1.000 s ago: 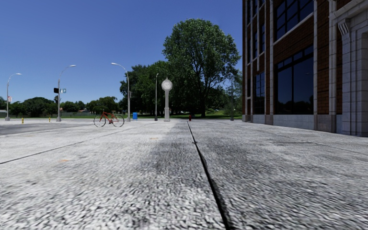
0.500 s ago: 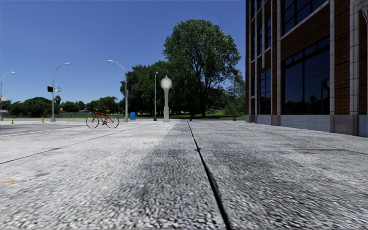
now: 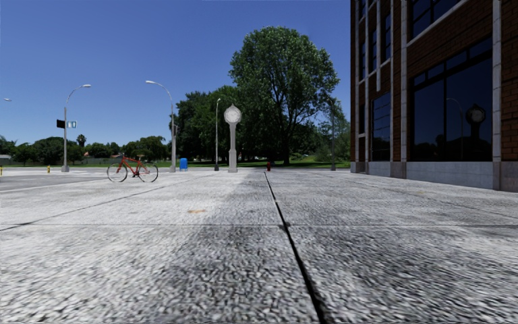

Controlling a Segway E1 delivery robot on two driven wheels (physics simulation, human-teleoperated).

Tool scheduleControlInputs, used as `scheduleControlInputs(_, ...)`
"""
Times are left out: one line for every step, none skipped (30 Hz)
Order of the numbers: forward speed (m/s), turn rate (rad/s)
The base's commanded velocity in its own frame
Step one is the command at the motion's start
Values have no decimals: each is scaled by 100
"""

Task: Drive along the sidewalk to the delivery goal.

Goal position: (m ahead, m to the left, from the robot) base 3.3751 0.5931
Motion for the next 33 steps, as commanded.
scheduleControlInputs(200,0)
scheduleControlInputs(200,0)
scheduleControlInputs(200,0)
scheduleControlInputs(200,0)
scheduleControlInputs(200,8)
scheduleControlInputs(200,18)
scheduleControlInputs(200,21)
scheduleControlInputs(200,21)
scheduleControlInputs(200,22)
scheduleControlInputs(200,22)
scheduleControlInputs(200,22)
scheduleControlInputs(200,22)
scheduleControlInputs(200,19)
scheduleControlInputs(200,11)
scheduleControlInputs(200,11)
scheduleControlInputs(200,0)
scheduleControlInputs(200,0)
scheduleControlInputs(200,0)
scheduleControlInputs(200,0)
scheduleControlInputs(200,0)
scheduleControlInputs(200,0)
scheduleControlInputs(200,0)
scheduleControlInputs(200,0)
scheduleControlInputs(200,0)
scheduleControlInputs(200,0)
scheduleControlInputs(200,0)
scheduleControlInputs(200,0)
scheduleControlInputs(200,0)
scheduleControlInputs(200,0)
scheduleControlInputs(200,0)
scheduleControlInputs(200,0)
scheduleControlInputs(199,0)
scheduleControlInputs(199,0)
